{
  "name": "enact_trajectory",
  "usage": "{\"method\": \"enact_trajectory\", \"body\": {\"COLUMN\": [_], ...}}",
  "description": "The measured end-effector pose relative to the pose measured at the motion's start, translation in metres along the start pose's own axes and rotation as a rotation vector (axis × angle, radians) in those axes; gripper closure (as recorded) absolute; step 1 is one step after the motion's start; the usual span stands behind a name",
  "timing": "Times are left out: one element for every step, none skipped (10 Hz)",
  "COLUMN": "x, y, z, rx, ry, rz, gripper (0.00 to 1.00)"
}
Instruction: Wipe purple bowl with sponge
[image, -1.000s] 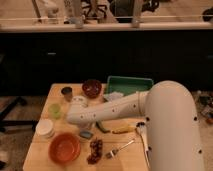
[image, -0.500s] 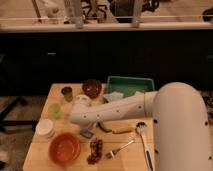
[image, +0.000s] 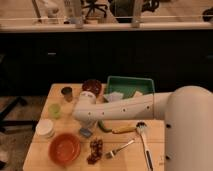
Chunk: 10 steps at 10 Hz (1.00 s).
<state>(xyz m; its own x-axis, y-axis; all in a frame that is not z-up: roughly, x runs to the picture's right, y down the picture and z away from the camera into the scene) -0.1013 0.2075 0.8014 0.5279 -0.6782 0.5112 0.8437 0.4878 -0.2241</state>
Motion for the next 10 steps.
{"method": "enact_trajectory", "body": {"x": [0.001,-0.002,-0.004,-0.005,-0.005,-0.007,-0.006,-0.006,-0.005,-0.006], "y": [0.0,-0.003,-0.007,-0.012,-0.016,-0.02,-0.019,-0.019,-0.018,-0.019], "z": [-0.005,-0.009,-0.014,-0.021,-0.027,-0.029,-0.029,-0.029,-0.029,-0.029], "rx": [0.004,0.006,0.009,0.014,0.015,0.016,0.017,0.016,0.017,0.017], "ry": [-0.021,-0.035,-0.051,-0.06,-0.065,-0.068,-0.066,-0.067,-0.066,-0.067], "rz": [0.009,0.008,0.006,0.004,0.002,-0.003,-0.002,-0.001,0.0,-0.001], "gripper": [1.0,1.0,1.0,1.0,1.0,1.0,1.0,1.0,1.0,1.0]}}
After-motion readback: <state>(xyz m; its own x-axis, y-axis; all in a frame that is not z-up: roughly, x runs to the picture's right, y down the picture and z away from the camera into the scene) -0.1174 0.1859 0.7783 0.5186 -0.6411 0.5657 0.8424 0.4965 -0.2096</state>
